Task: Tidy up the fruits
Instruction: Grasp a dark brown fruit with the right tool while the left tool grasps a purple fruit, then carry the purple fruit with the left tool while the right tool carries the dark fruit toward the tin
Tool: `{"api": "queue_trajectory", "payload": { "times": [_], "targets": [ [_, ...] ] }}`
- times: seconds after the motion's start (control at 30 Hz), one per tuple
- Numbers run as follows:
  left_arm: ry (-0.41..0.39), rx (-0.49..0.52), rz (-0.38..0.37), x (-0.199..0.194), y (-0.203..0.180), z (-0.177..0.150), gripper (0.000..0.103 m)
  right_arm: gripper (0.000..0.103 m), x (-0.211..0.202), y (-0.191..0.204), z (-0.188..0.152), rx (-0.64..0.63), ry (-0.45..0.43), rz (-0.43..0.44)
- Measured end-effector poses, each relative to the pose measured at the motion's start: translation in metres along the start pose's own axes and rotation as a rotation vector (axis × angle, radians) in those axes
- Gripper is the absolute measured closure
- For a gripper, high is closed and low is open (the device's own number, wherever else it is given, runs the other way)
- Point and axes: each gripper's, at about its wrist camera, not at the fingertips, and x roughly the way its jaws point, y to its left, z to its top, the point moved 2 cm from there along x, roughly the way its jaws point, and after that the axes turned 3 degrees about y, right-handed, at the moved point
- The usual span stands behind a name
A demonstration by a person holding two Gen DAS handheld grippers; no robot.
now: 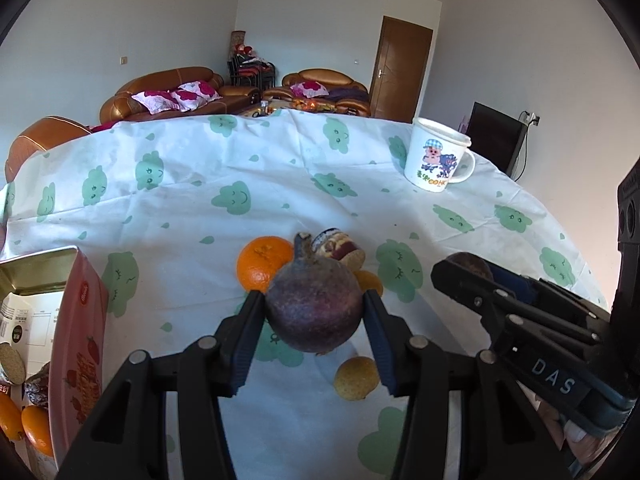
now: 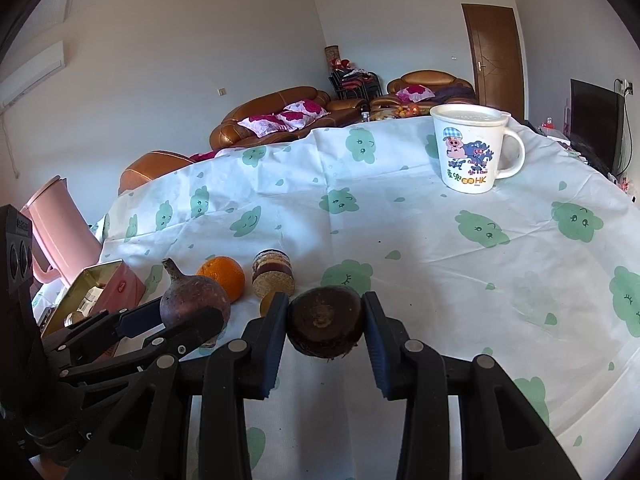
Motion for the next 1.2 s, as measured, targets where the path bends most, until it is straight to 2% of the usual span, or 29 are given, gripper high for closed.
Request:
{"api": "queue_trajectory", "payload": {
  "times": [0.57, 0.9, 1.2],
  "targets": [
    [-0.097, -0.052, 0.026, -0.018, 0.012, 0.000, 0.051, 0.064, -0.014, 0.005, 0.000, -0.021, -0.073, 0.056],
    [-0.183, -0.010, 0.077, -0.034, 0.004, -0.002, 0.051, 0.064, -0.028, 0.014, -0.002, -0.068, -0.142, 0.053],
    [-0.223, 0.005, 0.107, -0.042, 0.001, -0.004, 0.051, 0.064, -0.035, 0.017, -0.003, -0.096, -0.184, 0.047]
  ]
}}
